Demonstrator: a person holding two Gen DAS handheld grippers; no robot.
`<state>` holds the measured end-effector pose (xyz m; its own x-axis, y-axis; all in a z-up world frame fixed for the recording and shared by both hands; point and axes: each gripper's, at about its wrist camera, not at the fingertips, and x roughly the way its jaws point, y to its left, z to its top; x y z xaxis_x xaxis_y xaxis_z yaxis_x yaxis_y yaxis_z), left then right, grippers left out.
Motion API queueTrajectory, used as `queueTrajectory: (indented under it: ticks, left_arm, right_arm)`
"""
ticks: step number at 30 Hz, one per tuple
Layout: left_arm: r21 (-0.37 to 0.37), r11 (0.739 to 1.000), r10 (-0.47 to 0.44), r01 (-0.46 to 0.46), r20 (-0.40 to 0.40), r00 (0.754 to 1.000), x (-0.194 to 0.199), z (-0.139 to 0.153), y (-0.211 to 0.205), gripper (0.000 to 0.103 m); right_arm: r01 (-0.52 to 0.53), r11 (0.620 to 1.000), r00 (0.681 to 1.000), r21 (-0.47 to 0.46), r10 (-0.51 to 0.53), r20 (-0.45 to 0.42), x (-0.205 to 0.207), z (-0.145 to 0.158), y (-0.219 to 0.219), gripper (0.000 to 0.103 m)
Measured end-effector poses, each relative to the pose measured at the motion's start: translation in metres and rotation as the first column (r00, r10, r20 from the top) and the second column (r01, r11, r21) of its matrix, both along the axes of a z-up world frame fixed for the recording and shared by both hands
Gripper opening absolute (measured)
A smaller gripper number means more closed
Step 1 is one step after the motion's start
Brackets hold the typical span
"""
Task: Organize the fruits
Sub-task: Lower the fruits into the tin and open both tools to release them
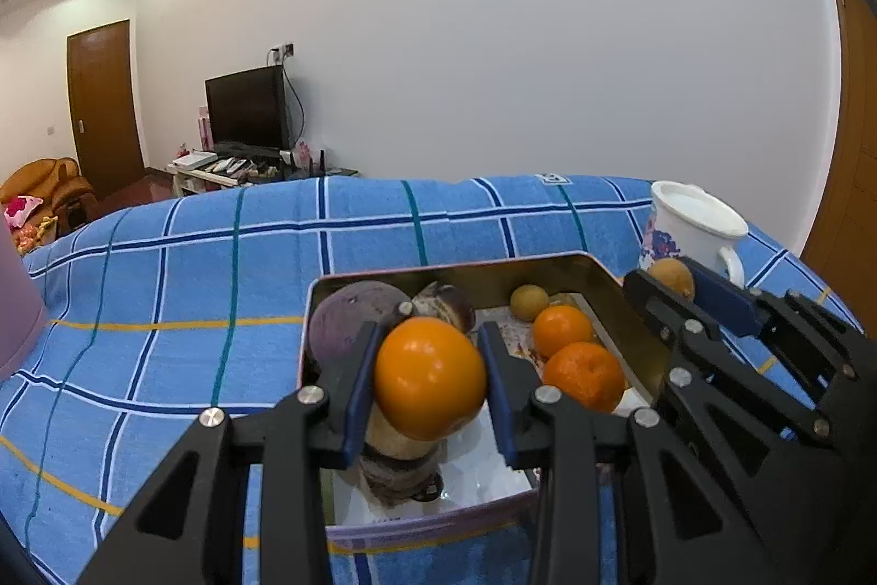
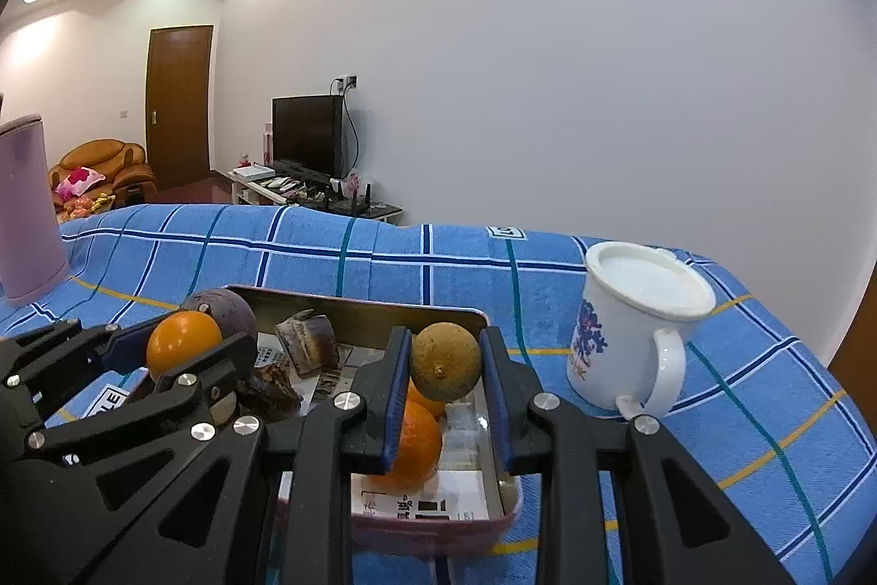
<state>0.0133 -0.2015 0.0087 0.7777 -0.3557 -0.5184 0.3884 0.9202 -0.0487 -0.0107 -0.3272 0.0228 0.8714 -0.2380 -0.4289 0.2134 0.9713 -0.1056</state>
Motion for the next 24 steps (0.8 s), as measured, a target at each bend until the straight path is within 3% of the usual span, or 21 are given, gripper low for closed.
queueTrajectory:
  ticks: [9, 15, 24]
  left_arm:
    - [-0.017, 0.999, -0.041, 0.040, -0.034, 0.999, 0.008, -0.005, 0.006, 0.038]
    - [-0.016, 0.999, -0.048, 0.047, -0.085, 0.995, 0.017, -0.010, 0.004, 0.037]
    - [-0.005, 0.999, -0.035, 0.035, -0.132, 0.991, 0.026, -0.016, 0.003, 0.037]
  right_arm:
    - [-0.027, 0.997, 0.998, 0.066, 0.031, -0.059, 0.018, -0.006, -0.006, 0.028]
    - [-0.059, 0.998, 0.991, 0.029, 0.062, -0.116, 0.038, -0.010, -0.001, 0.028]
    - [-0.108, 0.985, 0.971, 0.135, 0.134, -0.200, 0.061, -0.023, -0.009, 0.028]
